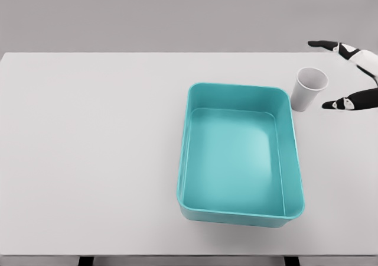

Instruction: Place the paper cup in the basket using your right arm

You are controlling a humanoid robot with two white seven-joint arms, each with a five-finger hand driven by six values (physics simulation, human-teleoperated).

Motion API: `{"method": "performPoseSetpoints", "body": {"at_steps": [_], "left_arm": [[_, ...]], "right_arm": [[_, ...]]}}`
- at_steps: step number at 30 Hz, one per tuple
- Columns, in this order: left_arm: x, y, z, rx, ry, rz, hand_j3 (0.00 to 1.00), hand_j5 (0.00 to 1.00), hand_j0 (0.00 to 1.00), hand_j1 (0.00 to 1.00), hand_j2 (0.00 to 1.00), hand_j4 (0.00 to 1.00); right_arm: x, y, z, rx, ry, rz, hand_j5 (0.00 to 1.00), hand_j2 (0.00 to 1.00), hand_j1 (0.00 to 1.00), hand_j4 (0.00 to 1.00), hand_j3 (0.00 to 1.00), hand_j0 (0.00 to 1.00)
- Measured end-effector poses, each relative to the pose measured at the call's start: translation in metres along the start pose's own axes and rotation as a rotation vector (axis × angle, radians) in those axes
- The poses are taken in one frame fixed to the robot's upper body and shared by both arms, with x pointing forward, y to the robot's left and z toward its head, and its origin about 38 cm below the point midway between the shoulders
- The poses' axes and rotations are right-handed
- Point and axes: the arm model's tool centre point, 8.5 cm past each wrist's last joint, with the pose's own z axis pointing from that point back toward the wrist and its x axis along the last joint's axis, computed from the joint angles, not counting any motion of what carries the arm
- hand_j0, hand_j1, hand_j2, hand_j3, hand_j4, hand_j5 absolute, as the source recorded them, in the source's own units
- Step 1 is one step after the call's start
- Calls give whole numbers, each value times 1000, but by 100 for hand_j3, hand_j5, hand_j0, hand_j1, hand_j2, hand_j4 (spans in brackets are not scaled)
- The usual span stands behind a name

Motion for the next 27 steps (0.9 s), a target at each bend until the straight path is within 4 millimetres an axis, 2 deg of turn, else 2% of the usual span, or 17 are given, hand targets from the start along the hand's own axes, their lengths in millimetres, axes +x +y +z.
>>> {"method": "performPoseSetpoints", "body": {"at_steps": [2,4,10,14,19,21,27], "left_arm": [[0,0,0,0,0,0,100,100,100,100,100,100],[0,0,0,0,0,0,100,100,100,100,100,100],[0,0,0,0,0,0,100,100,100,100,100,100],[-1,0,0,0,2,0,100,100,100,100,100,100],[0,0,0,0,0,0,100,100,100,100,100,100],[0,0,0,0,0,0,100,100,100,100,100,100],[-1,0,0,0,1,0,100,100,100,100,100,100]], "right_arm": [[-10,-9,-2,-37,36,-44,100,100,100,100,100,100],[-23,-9,-5,-72,80,-112,100,100,100,100,100,100],[-60,11,-3,-111,191,-274,100,100,100,100,100,100],[-83,19,8,-155,230,-381,100,100,100,100,100,100],[-102,29,15,-197,251,-463,100,100,100,100,100,100],[-106,26,8,-236,227,-496,100,100,100,100,100,100],[-123,45,6,-286,225,-577,100,100,100,100,100,100]]}}
